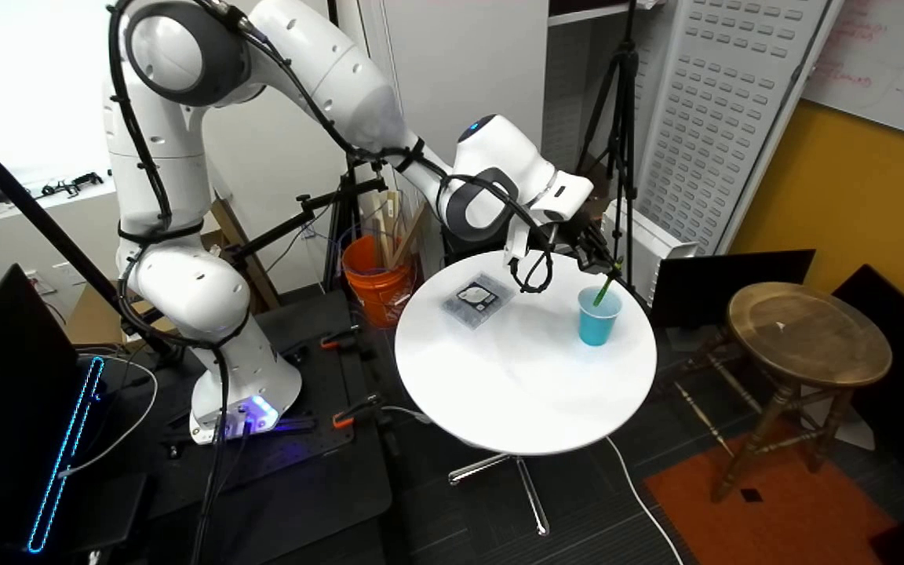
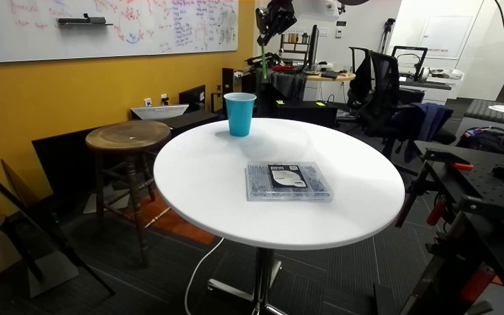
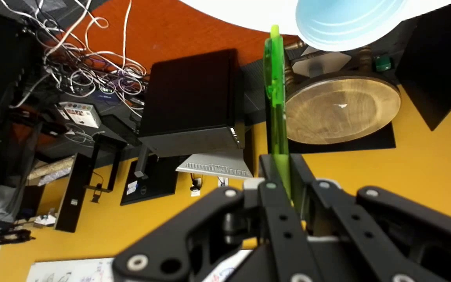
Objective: Remove the pen from the cup and place it on the table
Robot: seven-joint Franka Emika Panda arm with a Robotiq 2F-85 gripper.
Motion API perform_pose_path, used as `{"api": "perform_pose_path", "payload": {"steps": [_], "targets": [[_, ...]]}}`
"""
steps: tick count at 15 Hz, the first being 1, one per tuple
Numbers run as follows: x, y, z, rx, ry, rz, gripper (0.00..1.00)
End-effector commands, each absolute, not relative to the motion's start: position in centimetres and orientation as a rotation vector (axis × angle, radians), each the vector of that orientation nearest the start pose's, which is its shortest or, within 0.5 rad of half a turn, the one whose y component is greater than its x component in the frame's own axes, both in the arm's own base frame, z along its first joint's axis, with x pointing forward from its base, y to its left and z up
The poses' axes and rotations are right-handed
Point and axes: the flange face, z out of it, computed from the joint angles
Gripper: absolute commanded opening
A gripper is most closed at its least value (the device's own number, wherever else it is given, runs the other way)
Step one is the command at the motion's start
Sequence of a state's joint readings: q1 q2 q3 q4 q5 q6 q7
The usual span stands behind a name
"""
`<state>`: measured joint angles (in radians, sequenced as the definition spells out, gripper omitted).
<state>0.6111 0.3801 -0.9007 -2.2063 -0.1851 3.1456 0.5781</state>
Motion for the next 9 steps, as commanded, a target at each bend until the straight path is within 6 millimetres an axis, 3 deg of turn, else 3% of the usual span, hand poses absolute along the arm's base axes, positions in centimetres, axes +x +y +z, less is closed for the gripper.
{"api": "perform_pose_path", "payload": {"steps": [1, 5, 9], "targets": [[55.4, -14.0, 34.6, -2.946, 0.938, -1.059, 0.03], [53.0, -15.1, 32.9, -2.858, 1.092, -0.894, 0.03], [51.9, -16.6, 30.9, -2.76, 1.252, -0.724, 0.03]]}}
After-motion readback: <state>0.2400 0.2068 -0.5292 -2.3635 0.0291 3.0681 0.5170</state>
